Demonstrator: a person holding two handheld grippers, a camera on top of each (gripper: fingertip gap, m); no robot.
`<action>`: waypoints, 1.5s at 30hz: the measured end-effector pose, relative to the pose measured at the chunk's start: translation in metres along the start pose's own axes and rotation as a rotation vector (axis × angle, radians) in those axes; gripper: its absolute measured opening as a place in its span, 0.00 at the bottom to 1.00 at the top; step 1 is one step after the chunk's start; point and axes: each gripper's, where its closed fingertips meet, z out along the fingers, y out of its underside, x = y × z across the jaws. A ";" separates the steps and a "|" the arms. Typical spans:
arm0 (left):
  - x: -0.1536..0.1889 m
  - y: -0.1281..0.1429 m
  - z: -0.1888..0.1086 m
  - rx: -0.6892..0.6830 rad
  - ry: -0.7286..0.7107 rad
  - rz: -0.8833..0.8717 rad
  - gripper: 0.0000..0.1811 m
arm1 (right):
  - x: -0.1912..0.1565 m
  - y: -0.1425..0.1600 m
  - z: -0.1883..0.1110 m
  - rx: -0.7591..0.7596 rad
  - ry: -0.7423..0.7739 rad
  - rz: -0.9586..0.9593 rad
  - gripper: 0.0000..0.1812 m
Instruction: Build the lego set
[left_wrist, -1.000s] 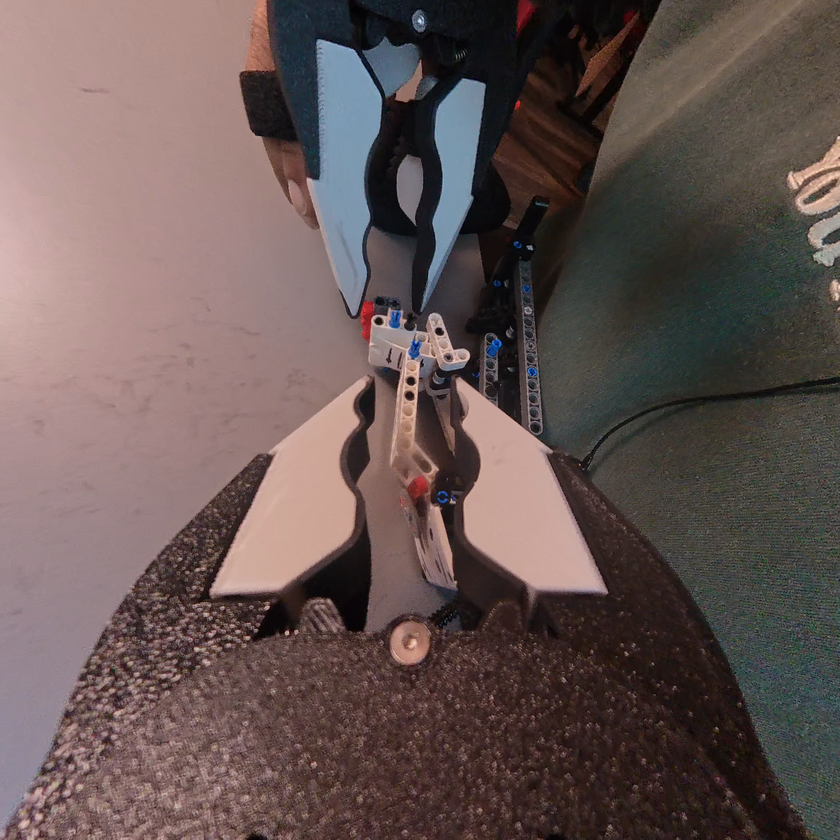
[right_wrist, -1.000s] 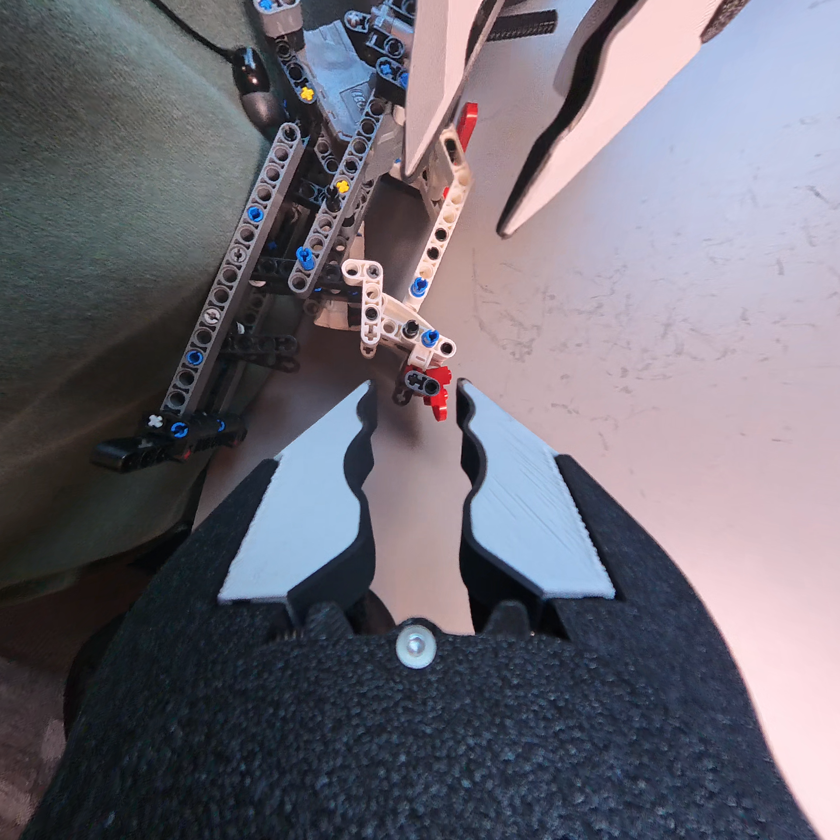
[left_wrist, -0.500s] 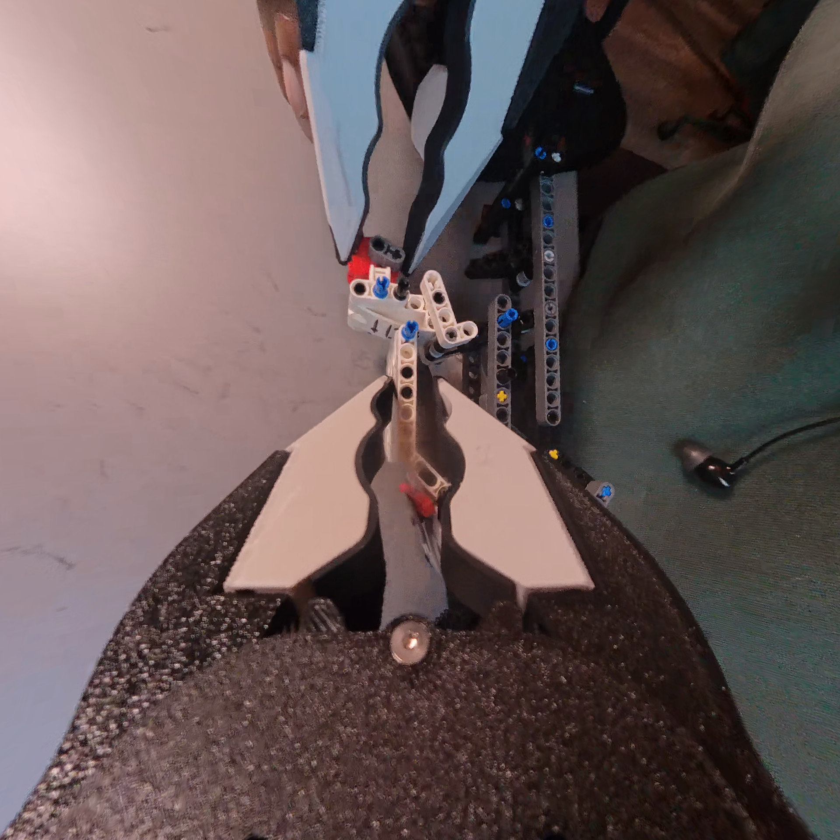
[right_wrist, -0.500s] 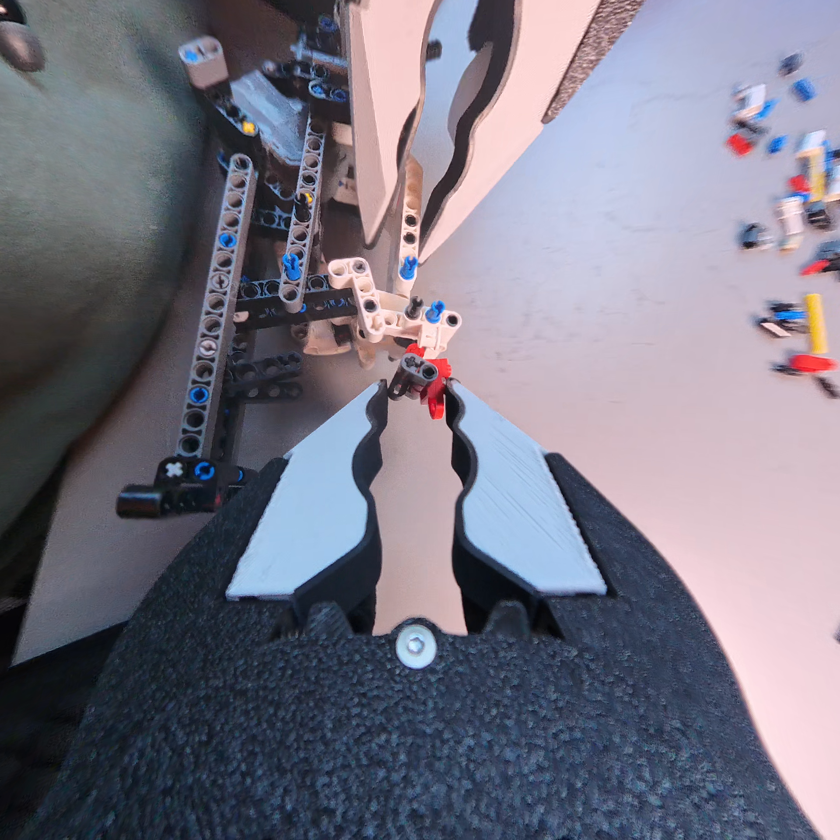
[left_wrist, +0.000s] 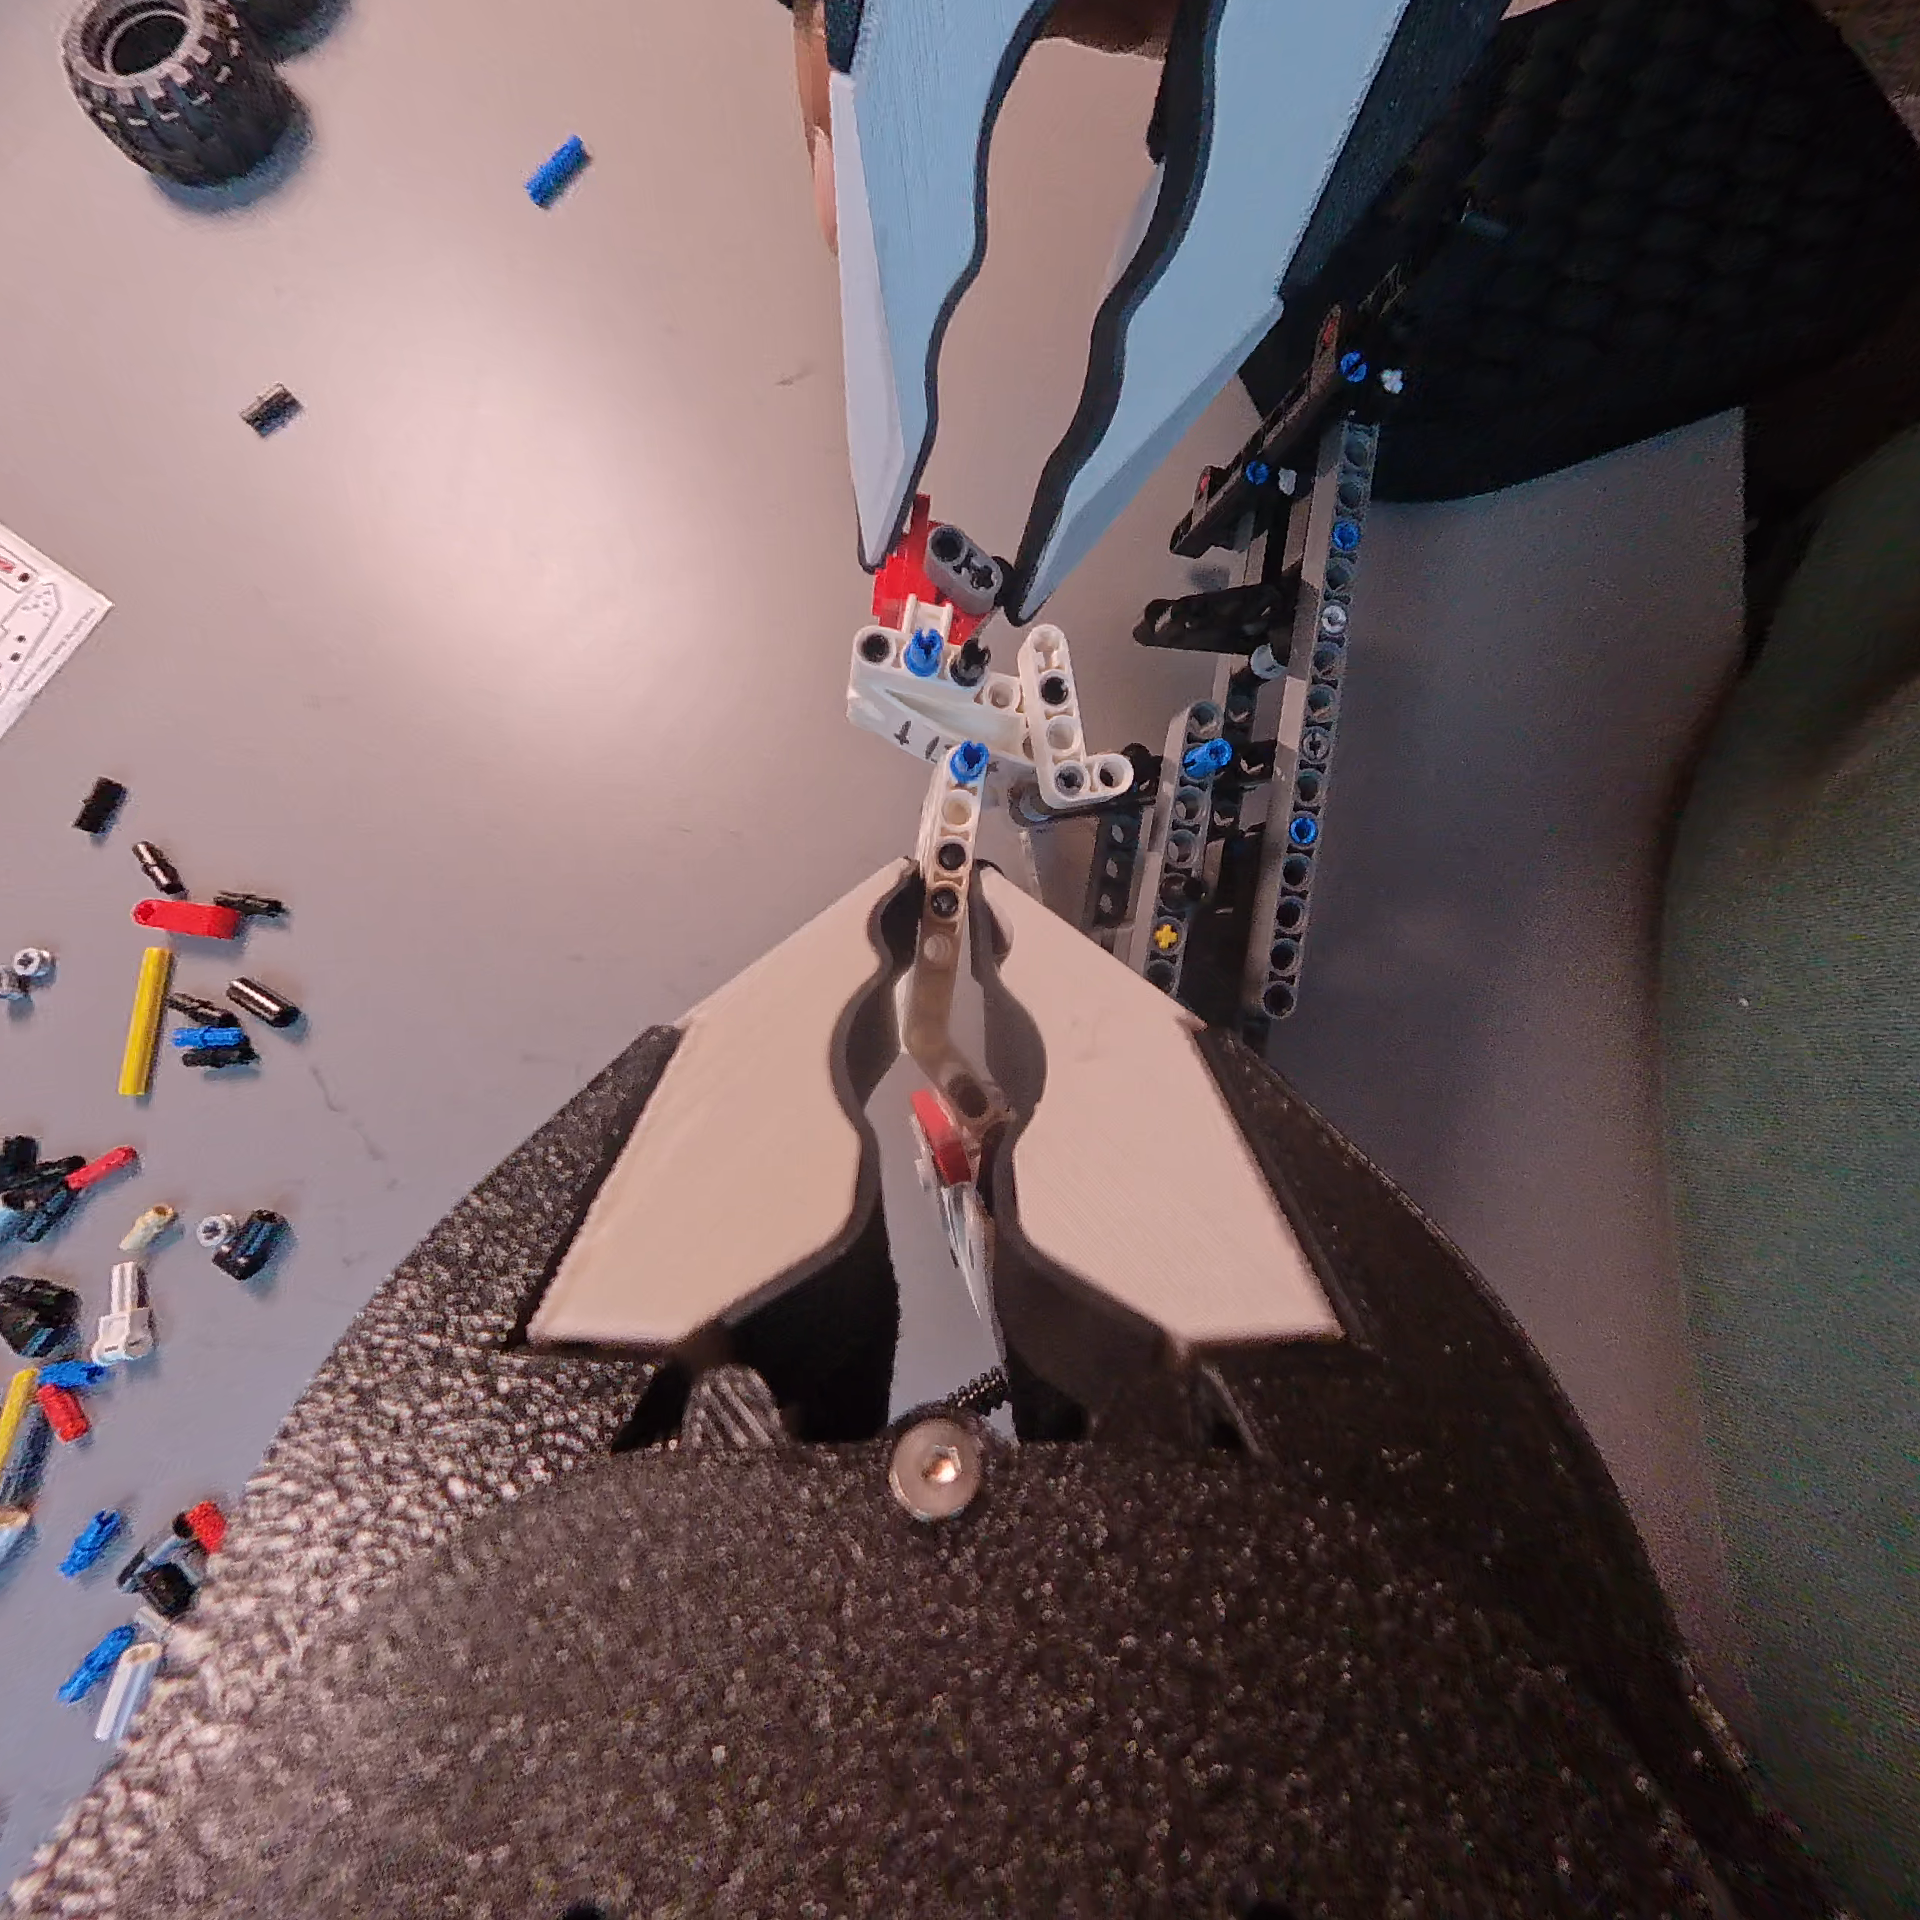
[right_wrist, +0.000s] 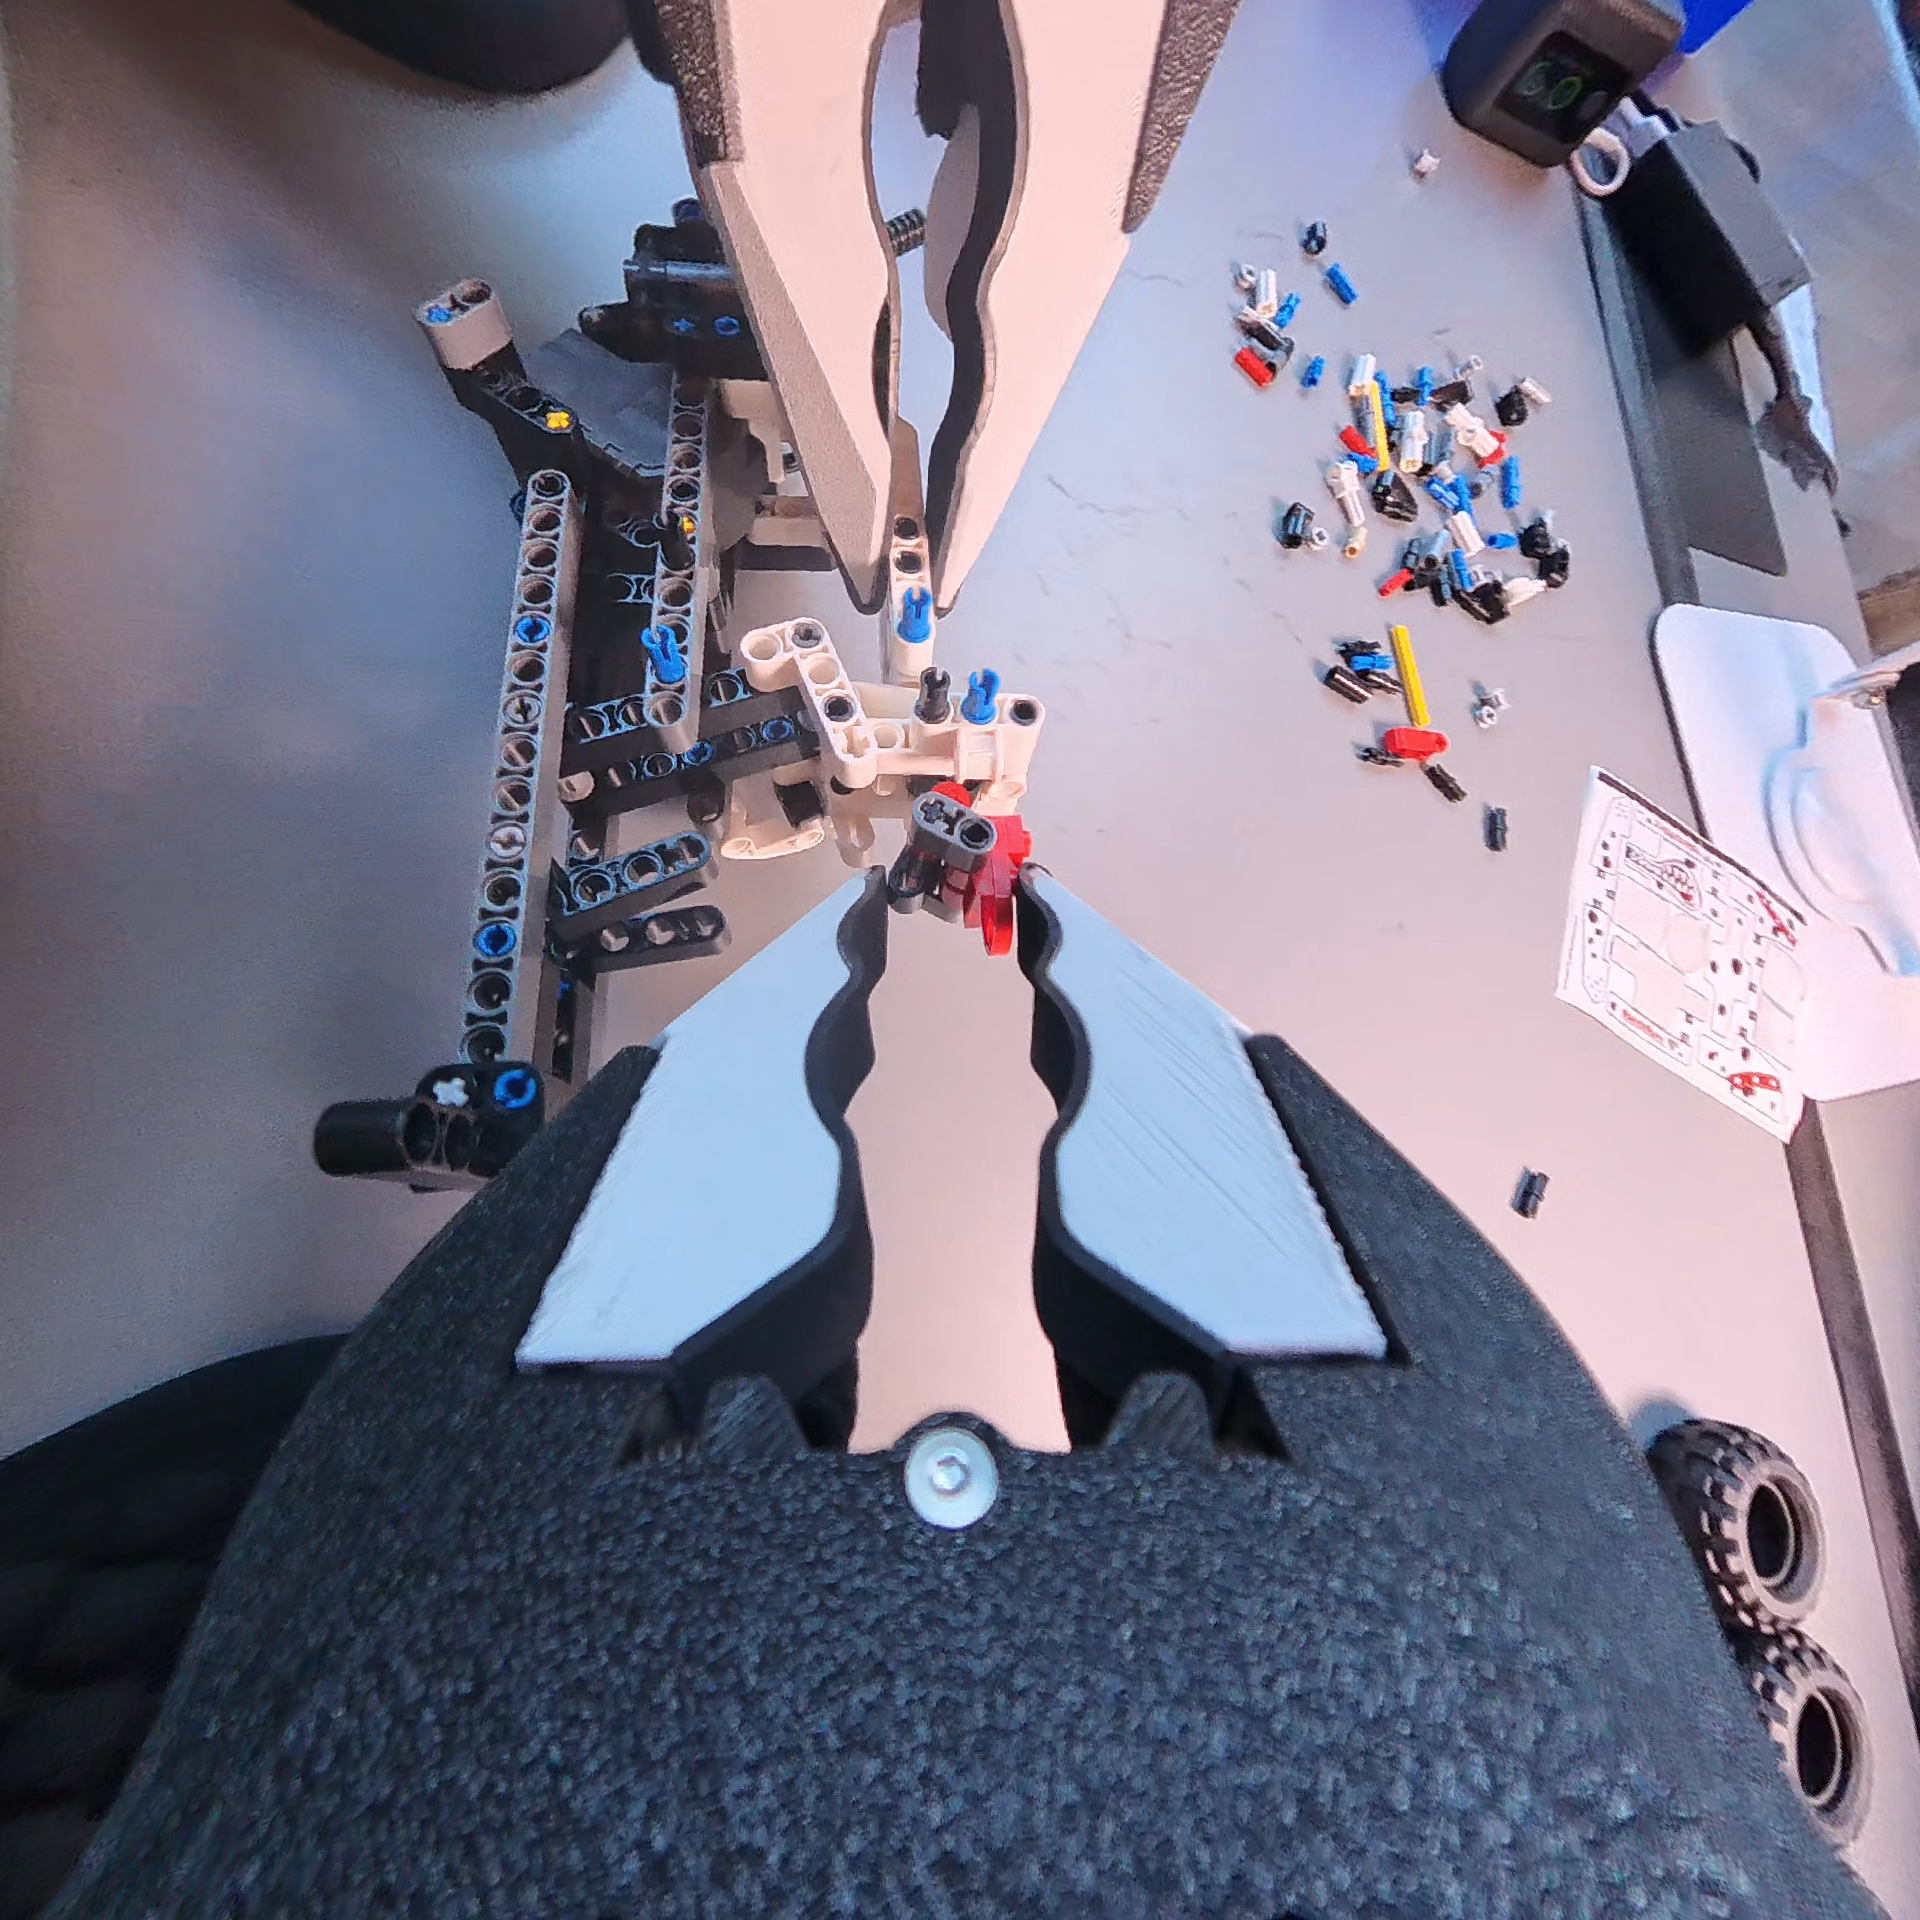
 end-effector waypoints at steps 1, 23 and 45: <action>-0.003 0.000 0.000 0.003 -0.015 0.000 0.04 | 0.003 0.000 0.000 0.001 0.009 0.005 0.14; -0.023 0.000 -0.014 0.185 0.223 -0.349 0.13 | 0.029 0.009 0.024 0.033 -0.108 0.142 0.13; -0.020 0.005 -0.020 0.297 0.233 -0.378 0.10 | 0.021 0.006 0.015 0.144 -0.055 0.124 0.13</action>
